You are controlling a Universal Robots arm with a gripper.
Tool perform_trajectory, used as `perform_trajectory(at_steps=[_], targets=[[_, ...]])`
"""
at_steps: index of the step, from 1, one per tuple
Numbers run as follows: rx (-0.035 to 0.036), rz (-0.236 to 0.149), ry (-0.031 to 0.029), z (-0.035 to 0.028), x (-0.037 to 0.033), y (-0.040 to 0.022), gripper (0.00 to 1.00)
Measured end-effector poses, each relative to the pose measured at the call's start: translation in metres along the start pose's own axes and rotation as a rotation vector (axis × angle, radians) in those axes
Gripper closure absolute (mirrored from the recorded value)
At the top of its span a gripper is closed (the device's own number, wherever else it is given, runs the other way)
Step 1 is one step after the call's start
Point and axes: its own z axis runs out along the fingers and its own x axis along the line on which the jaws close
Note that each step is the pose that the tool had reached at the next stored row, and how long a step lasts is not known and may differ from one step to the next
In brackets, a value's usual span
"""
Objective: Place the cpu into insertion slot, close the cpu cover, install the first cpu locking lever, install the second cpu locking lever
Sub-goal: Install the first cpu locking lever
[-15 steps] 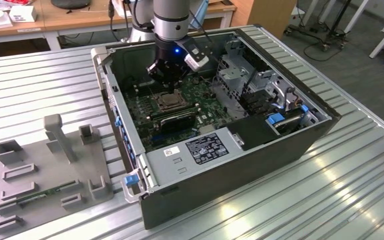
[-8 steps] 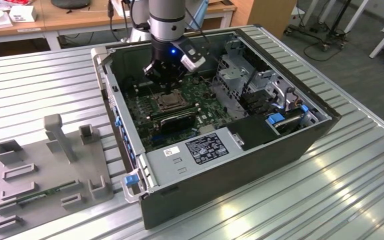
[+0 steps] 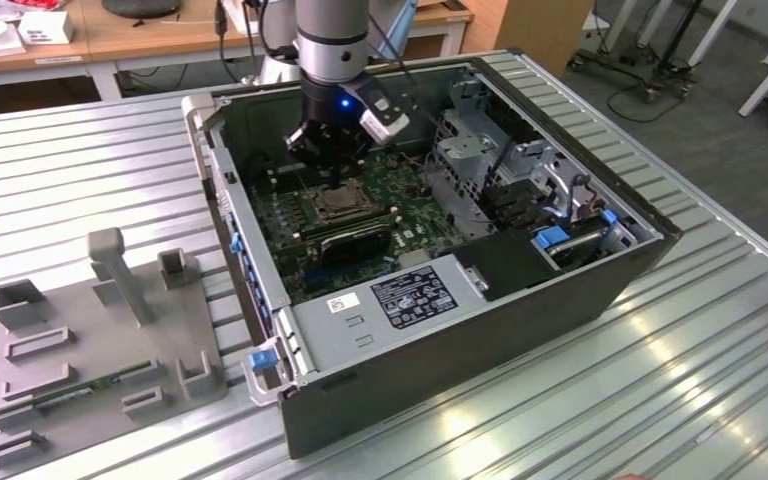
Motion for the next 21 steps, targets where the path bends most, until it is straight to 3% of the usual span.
perform_trajectory(at_steps=[15,19,21], targets=[[-0.0002,-0.007,-0.0002,0.0009,0.0385,-0.0007,0.89],[-0.0004,-0.008,-0.0002,0.0009,0.0411,-0.0007,0.89],[-0.0049,-0.008,-0.0011,0.0009,0.0414,-0.0008,0.89]])
